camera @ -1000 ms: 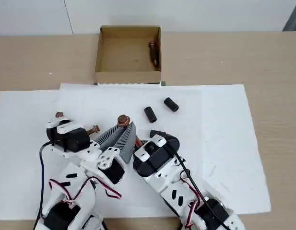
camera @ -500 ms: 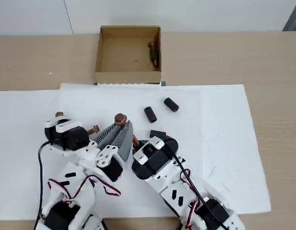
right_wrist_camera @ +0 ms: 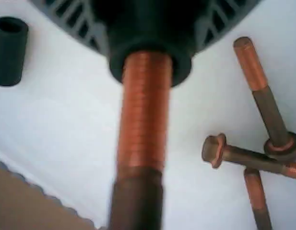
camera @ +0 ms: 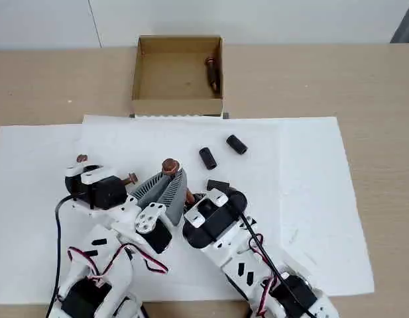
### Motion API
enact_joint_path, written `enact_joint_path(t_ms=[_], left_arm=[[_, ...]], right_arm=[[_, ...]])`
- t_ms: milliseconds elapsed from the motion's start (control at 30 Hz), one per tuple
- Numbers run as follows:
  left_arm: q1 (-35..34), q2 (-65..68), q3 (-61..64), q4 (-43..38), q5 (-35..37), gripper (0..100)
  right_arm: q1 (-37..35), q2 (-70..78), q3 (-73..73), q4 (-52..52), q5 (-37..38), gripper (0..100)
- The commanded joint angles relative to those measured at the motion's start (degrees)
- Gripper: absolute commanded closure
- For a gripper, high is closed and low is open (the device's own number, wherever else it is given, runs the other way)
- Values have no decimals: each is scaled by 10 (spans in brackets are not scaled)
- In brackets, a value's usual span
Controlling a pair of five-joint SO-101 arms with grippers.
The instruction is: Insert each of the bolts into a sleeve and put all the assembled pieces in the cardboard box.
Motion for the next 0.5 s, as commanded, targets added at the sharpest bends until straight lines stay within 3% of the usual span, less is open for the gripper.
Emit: enact_joint_path(t_ms=[0, 167, 467], left_arm=[[9, -5, -4, 8, 2, 994], [15, -5, -4, 58, 1, 994], [101, -5, -5, 155, -31, 994]], right_arm=[[-2, -6, -9, -15, 6, 996], [-2, -6, -9, -15, 6, 996], [-2, -6, -7, -15, 6, 996]])
